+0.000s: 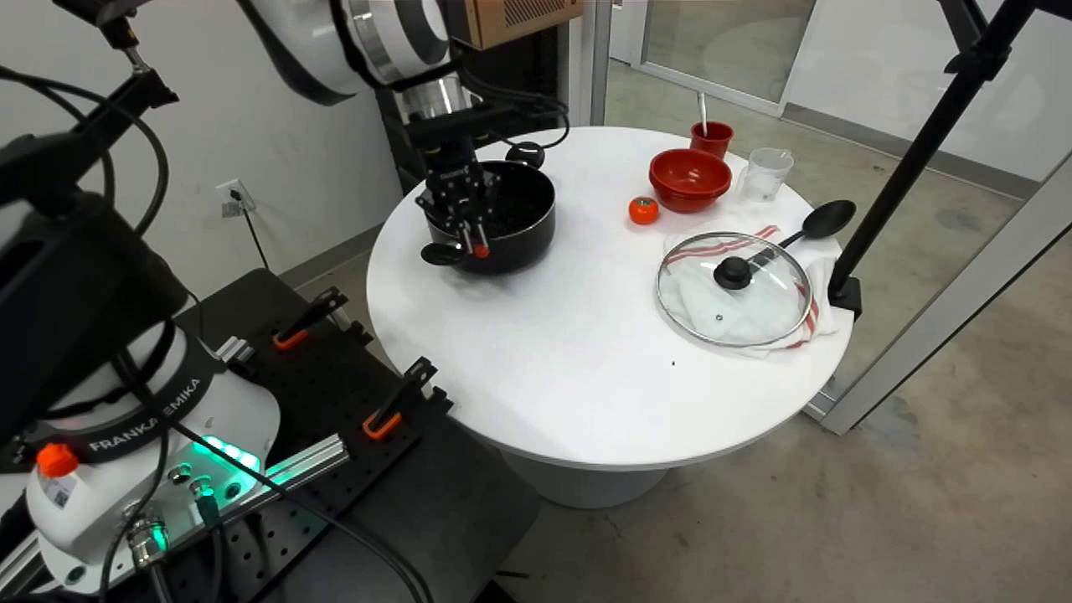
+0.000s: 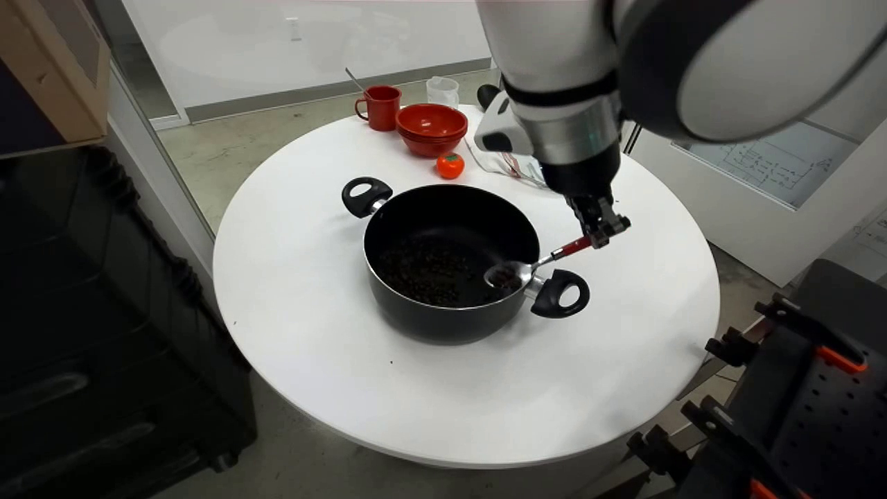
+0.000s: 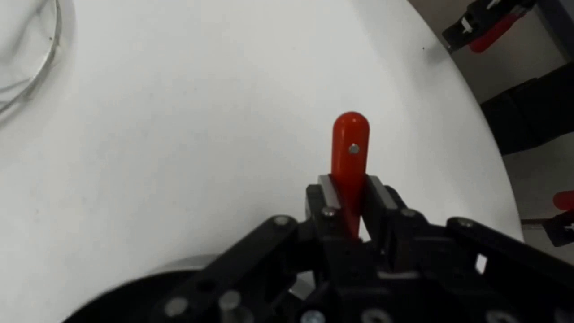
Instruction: Place the lid on the table then use the spoon to mix in the pot
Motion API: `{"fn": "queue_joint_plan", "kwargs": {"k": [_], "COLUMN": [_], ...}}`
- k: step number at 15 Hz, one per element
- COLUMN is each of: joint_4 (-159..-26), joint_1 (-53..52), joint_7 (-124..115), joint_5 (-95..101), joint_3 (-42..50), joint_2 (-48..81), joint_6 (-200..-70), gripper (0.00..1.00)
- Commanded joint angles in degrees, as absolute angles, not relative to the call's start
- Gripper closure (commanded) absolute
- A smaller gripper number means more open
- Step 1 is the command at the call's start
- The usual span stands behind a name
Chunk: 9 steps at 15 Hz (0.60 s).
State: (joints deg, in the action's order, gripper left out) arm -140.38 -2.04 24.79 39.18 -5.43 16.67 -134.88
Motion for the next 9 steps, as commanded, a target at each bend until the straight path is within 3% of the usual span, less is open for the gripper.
{"fn": "queue_joint_plan", "kwargs": {"k": [1, 9], "joint_4": [-151.73, -152.01], "joint_1": [-4.28, -5.11], "joint_7": [15.69, 7.27], "joint_5": [45.91, 44.35], "joint_3": [-4.80, -5.24], "joint_2": [10.35, 8.56], "joint_6": [-143.71, -144.37], "gripper": [0.95, 0.95]}}
